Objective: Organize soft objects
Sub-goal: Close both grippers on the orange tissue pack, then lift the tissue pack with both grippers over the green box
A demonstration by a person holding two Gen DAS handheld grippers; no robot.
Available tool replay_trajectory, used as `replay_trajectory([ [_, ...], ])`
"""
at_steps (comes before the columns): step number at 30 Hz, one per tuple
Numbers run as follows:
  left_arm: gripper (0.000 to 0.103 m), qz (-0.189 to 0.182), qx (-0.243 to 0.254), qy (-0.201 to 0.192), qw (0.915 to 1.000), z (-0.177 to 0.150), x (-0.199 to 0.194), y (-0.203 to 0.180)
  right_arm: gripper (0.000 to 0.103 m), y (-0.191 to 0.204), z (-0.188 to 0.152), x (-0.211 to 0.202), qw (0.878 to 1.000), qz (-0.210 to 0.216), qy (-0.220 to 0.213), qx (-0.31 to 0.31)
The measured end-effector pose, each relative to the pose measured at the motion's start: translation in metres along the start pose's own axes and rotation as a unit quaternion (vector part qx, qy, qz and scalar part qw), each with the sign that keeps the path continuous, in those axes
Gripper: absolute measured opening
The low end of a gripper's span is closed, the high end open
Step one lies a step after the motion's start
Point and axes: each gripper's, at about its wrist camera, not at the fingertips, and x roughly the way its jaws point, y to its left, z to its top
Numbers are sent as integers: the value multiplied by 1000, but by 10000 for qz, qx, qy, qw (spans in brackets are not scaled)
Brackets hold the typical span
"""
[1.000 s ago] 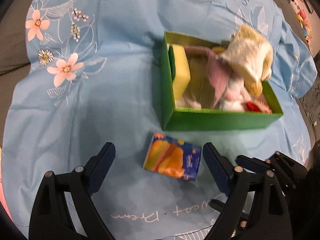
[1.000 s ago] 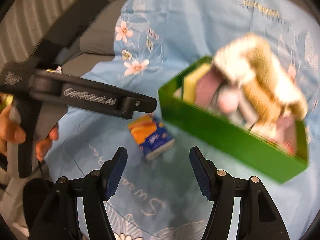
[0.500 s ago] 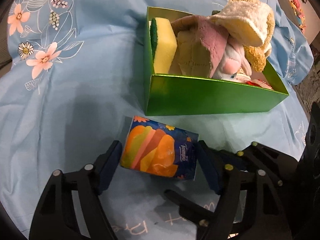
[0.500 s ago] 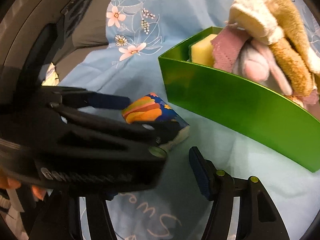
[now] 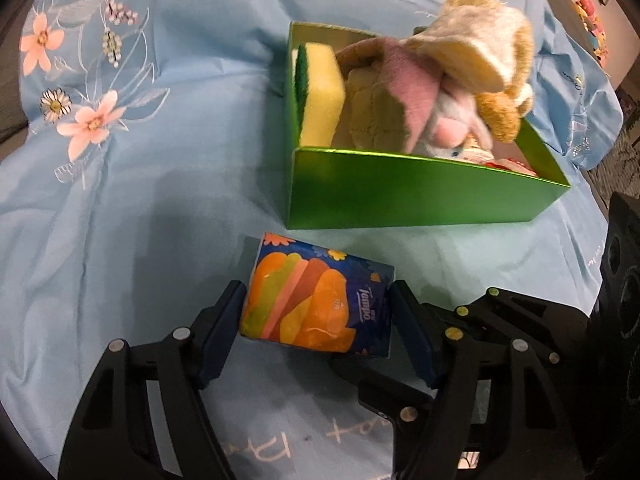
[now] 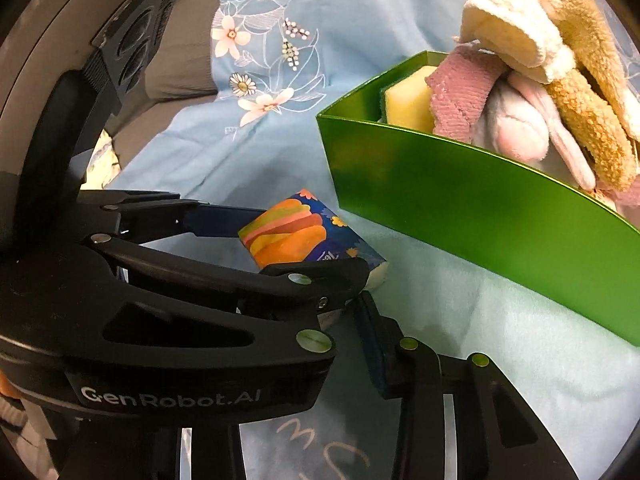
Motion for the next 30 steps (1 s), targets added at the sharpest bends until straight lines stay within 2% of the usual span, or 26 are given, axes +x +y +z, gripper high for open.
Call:
replay_trajectory([
  [10,72,48,310,-506,9982,5,-56,-34,40,6,0,-50,9981,8,-614,67],
  [17,72,31,573,-835,9949,20,-92,-58,40,10,7,-94,9943,-99,-1064,55],
  [24,72,-55,844,-1117,9901,56,-124,-92,40,-1,23,-150,9880,-316,-1515,7],
  [30,72,-227,900,-1302,9871,95,-143,-117,40,-18,52,-189,9821,-574,-1795,-39],
])
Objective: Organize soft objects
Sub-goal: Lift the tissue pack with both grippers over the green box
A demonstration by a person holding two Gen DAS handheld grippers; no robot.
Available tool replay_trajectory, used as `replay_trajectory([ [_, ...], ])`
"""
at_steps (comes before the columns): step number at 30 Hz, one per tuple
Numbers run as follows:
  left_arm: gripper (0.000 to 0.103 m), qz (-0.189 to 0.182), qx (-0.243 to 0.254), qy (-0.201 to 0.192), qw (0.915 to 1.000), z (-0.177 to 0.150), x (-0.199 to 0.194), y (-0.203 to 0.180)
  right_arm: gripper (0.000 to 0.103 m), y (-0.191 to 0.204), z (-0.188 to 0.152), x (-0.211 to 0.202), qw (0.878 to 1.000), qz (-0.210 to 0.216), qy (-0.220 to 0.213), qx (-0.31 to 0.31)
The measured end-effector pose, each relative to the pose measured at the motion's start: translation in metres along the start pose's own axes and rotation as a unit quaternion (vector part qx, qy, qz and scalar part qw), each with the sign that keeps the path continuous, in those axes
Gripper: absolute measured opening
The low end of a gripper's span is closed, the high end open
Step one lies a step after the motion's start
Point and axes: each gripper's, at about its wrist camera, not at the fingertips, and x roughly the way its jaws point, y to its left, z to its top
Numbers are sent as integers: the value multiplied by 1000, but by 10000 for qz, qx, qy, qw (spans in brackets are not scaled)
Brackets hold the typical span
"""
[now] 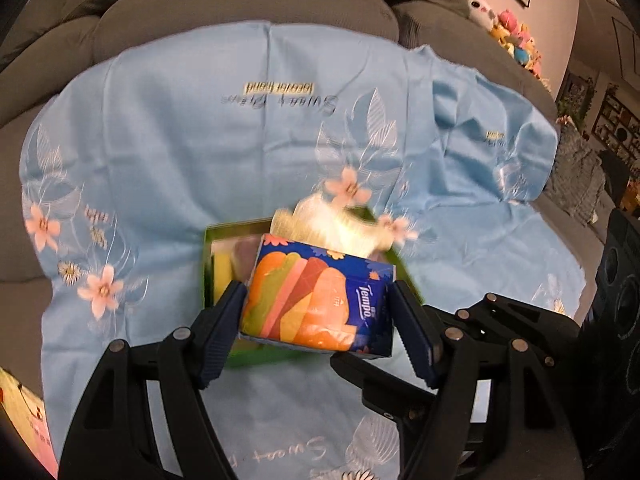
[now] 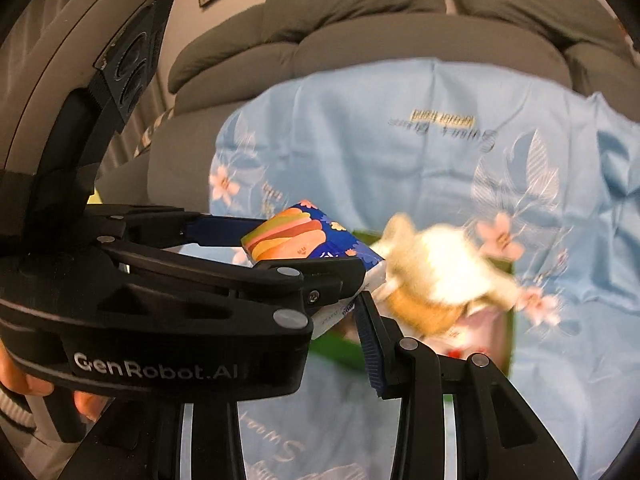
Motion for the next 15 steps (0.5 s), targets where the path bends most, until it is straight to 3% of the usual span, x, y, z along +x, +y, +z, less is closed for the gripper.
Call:
replay_trajectory([
  [9,72,34,100,-69,9999,46,14,-12,40,-35,42,-6,9997,-144,-210,-61],
  [15,72,-96,-186,39,9998,64,40,5,40,-56,59,15,9999,-63,-161,4],
])
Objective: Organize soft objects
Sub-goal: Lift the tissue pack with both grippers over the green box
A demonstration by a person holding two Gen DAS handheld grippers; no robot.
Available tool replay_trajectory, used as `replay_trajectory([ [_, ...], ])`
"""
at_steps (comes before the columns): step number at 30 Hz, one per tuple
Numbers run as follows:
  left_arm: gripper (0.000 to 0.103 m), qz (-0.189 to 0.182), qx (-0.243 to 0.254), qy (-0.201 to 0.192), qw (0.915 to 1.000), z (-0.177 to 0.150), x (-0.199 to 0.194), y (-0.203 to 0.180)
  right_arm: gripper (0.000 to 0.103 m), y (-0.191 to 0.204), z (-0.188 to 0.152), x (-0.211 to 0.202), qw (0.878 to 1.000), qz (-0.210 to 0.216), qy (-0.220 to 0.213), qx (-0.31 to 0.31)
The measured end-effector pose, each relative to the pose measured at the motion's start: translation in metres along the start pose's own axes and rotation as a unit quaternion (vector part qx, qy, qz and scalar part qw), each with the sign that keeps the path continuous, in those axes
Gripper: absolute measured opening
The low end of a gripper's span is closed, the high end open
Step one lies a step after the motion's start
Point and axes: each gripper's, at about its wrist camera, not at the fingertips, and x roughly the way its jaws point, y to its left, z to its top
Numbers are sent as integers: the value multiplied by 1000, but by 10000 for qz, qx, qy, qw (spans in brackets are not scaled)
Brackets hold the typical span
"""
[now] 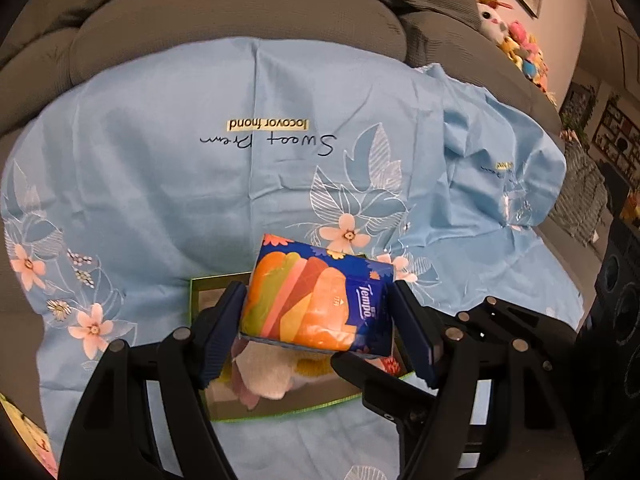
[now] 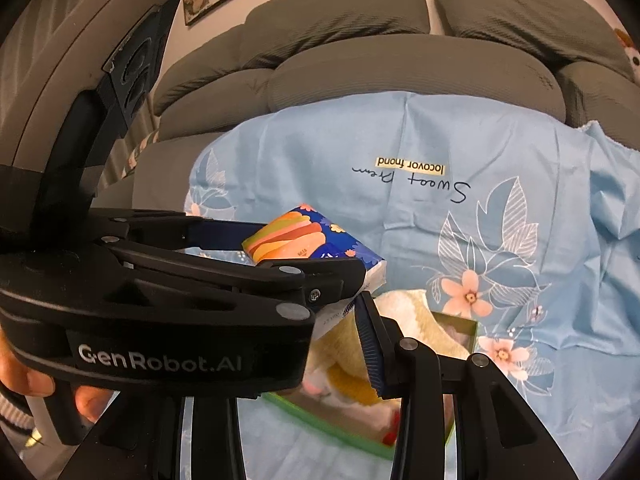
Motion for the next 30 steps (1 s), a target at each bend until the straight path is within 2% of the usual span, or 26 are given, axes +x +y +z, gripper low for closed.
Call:
replay_trajectory([
  [7,72,-139,-468,224,9986,9,38,32,40,-10,8,41,9996,15,240,-120],
  [18,72,-105,-873,655,9940,-5,91,66,40,-22,-7,104,9970,163,757,0],
  [30,74,-62,-1114,891,9897,-26,113,76,40,-24,-27,136,9912,135,1316,69],
])
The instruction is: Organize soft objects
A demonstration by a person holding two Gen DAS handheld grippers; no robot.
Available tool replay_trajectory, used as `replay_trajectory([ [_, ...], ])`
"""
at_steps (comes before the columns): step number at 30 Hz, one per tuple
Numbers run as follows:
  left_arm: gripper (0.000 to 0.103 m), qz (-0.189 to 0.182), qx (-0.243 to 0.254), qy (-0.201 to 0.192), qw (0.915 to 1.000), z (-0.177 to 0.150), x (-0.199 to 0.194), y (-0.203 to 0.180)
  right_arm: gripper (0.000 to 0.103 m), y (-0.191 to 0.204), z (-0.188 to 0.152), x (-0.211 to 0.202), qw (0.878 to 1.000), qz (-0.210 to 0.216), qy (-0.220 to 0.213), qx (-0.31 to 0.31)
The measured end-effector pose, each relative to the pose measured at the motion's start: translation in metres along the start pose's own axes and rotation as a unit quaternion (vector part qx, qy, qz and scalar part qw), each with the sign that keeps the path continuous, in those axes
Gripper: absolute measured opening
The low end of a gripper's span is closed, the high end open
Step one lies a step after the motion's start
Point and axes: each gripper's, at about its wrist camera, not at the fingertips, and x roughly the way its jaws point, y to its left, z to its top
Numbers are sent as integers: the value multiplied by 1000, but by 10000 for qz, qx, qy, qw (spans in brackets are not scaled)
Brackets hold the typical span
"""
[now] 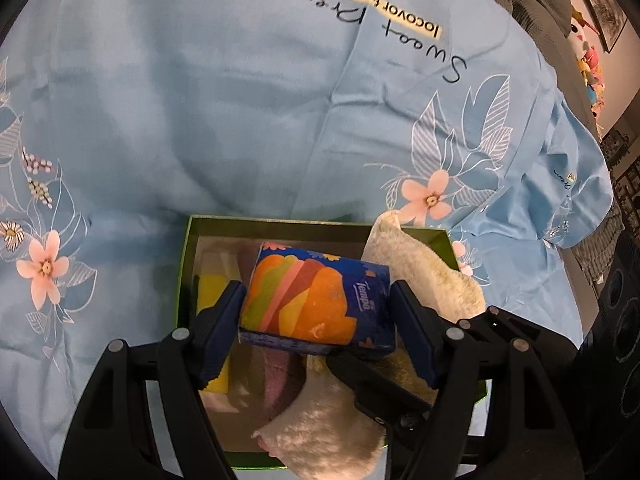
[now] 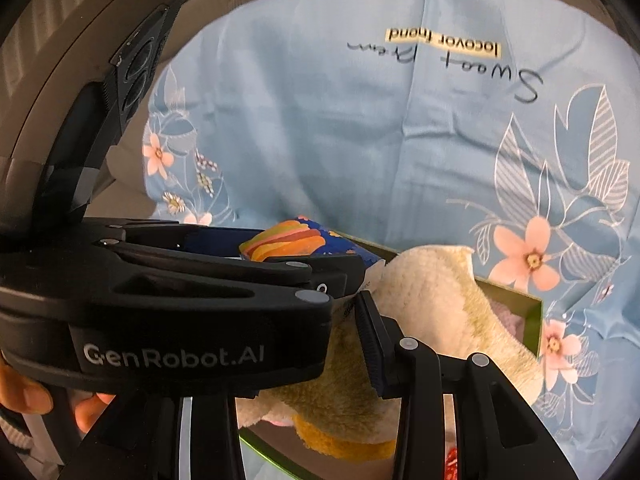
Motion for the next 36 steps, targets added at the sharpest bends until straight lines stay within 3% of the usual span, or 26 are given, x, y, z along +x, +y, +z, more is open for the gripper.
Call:
replay_trajectory([
  [4,74,4,47,-57,10000,-4,-9,-3,43,0,-4,-3,10000,23,18,63],
  [13,86,383,535,-477,9967,-19,-47,-17,47,3,-13,-35,9995,-241,-207,61],
  [19,87,662,708,-675,9930,-32,-64,-22,55,-1,-23,-59,9984,-385,-361,212],
  [23,88,748,742,-656,9923,-41,-70,-26,70,-4,-31,-71,9970,-536,-377,415],
  [28,88,880,771,-642,9911,-55,-80,-27,74,-7,-41,-75,9943,-779,-261,674],
  [29,92,902,769,-641,9909,-57,-82,-27,75,-8,-43,-76,9937,-812,-220,735],
  [30,102,927,755,-638,9908,-60,-84,-27,77,-8,-45,-77,9933,-842,-197,769],
  [36,102,911,755,-730,9903,-73,-99,-30,82,-3,-53,-85,9915,-1011,-138,805],
])
